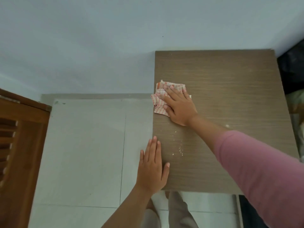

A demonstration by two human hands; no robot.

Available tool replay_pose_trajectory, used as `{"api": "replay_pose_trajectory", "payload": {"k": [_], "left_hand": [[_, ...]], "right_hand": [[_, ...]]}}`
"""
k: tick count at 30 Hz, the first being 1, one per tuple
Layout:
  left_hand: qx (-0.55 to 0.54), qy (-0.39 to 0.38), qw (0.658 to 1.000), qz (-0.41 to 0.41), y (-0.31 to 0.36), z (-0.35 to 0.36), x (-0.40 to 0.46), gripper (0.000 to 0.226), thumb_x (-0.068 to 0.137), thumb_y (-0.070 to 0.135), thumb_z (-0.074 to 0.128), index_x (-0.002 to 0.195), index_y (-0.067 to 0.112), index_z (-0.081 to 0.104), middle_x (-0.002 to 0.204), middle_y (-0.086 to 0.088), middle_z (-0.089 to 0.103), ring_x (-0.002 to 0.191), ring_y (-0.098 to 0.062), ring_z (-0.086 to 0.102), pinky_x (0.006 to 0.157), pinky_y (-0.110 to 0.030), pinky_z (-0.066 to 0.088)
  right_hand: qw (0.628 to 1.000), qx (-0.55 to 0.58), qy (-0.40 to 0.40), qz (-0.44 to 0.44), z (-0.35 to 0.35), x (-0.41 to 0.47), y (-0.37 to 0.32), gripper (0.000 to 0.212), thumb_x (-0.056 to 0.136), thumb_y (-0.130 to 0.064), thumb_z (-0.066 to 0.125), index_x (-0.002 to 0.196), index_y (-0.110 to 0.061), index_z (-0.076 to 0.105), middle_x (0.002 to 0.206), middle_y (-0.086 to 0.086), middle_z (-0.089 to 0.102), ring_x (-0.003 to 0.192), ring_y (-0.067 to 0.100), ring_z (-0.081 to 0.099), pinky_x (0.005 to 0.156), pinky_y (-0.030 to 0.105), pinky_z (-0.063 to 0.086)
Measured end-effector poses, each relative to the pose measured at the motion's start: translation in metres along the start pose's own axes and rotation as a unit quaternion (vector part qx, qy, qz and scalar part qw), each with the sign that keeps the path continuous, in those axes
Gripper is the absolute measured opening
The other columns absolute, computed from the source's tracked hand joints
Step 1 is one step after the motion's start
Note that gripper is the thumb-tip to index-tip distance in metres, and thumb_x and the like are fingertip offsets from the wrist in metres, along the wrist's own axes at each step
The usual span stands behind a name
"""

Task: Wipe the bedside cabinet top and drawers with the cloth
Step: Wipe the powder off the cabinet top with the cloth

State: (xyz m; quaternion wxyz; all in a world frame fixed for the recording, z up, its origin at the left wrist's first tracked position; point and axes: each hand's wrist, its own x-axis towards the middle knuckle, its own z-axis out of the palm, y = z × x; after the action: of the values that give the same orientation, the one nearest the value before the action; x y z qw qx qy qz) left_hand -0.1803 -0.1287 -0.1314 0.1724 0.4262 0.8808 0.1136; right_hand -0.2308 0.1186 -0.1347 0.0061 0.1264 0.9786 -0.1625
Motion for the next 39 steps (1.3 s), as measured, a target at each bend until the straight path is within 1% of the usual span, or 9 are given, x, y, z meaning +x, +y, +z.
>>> {"api": "replay_pose_trajectory", "payload": {"k": [5,11,18,30,33,35,37,38,39], "left_hand": [[0.005,0.002,1.0,0.001,-0.007,0.012,-0.031,0.068,0.092,0.043,0.032,0.147,0.006,0.017,0.157,-0.009,0.012,0.144,-0.021,0.007,0.109,-0.049,0.012],[-0.04,0.038,0.998,0.018,-0.011,0.017,-0.029,0.068,0.09,0.04,0.028,0.146,0.001,0.018,0.157,-0.012,0.008,0.145,-0.021,0.003,0.114,-0.046,0.004],[-0.081,0.09,0.992,0.02,-0.012,0.023,-0.029,0.069,0.087,0.038,0.028,0.142,-0.003,0.025,0.154,-0.017,0.017,0.144,-0.025,0.011,0.113,-0.048,0.004],[-0.071,0.101,0.992,0.035,-0.014,0.025,-0.031,0.066,0.089,0.034,0.025,0.142,-0.003,0.022,0.154,-0.019,0.016,0.143,-0.03,0.014,0.112,-0.053,0.008],[-0.038,0.075,0.996,0.03,-0.012,0.019,-0.031,0.067,0.09,0.035,0.025,0.143,-0.004,0.018,0.155,-0.019,0.012,0.143,-0.031,0.011,0.113,-0.051,0.007],[-0.001,0.037,0.999,0.019,-0.009,0.013,-0.032,0.066,0.092,0.034,0.026,0.144,-0.003,0.013,0.156,-0.018,0.005,0.144,-0.031,0.005,0.114,-0.05,0.006],[0.033,0.0,0.999,0.005,-0.006,0.006,-0.032,0.066,0.095,0.034,0.027,0.146,-0.002,0.005,0.157,-0.017,-0.003,0.144,-0.03,-0.001,0.115,-0.049,0.005],[0.044,-0.017,0.999,-0.002,-0.004,0.002,-0.032,0.066,0.096,0.034,0.026,0.146,-0.001,0.002,0.157,-0.016,-0.006,0.144,-0.029,-0.003,0.116,-0.049,0.004],[0.051,-0.032,0.998,-0.008,-0.002,-0.001,-0.033,0.066,0.096,0.035,0.026,0.146,0.0,0.0,0.157,-0.015,-0.008,0.144,-0.028,-0.005,0.116,-0.049,0.003]], "right_hand": [[1.0,0.009,0.019,0.012,0.015,-0.038,-0.03,0.05,0.093,-0.043,0.025,0.141,-0.036,0.035,0.155,-0.001,0.026,0.144,0.023,0.018,0.115,0.05,0.006],[1.0,0.005,0.017,0.013,0.023,-0.08,-0.047,0.048,0.094,-0.042,0.028,0.141,-0.037,0.033,0.156,-0.004,0.023,0.145,0.02,0.015,0.115,0.05,0.005],[1.0,0.005,0.004,-0.001,0.028,-0.137,-0.049,0.046,0.095,-0.042,0.03,0.141,-0.037,0.034,0.156,-0.004,0.023,0.145,0.019,0.016,0.116,0.052,0.008],[0.998,0.06,0.0,0.022,0.033,-0.235,-0.066,0.045,0.093,-0.042,0.032,0.136,-0.035,0.044,0.152,-0.005,0.032,0.142,0.019,0.024,0.112,0.049,0.008],[0.989,0.135,-0.043,0.042,0.023,-0.253,-0.072,0.041,0.096,-0.028,0.043,0.136,-0.032,0.046,0.152,-0.005,0.031,0.143,0.018,0.021,0.113,0.047,0.006],[0.981,0.166,-0.085,0.062,0.01,-0.265,-0.08,0.041,0.095,-0.017,0.047,0.134,-0.03,0.048,0.149,-0.005,0.036,0.142,0.016,0.025,0.113,0.043,0.017],[0.975,0.15,-0.144,0.076,-0.011,-0.27,-0.088,0.039,0.093,-0.017,0.05,0.13,-0.028,0.053,0.134,-0.002,0.055,0.127,0.019,0.048,0.095,0.032,0.037],[0.969,0.145,-0.185,0.08,-0.022,-0.268,-0.091,0.037,0.092,-0.017,0.052,0.128,-0.027,0.056,0.116,-0.001,0.064,0.11,0.022,0.057,0.081,0.028,0.039],[0.959,0.15,-0.224,0.085,-0.034,-0.265,-0.093,0.034,0.091,-0.016,0.053,0.124,-0.024,0.059,0.1,-0.003,0.063,0.095,0.02,0.058,0.074,0.026,0.037]]}}
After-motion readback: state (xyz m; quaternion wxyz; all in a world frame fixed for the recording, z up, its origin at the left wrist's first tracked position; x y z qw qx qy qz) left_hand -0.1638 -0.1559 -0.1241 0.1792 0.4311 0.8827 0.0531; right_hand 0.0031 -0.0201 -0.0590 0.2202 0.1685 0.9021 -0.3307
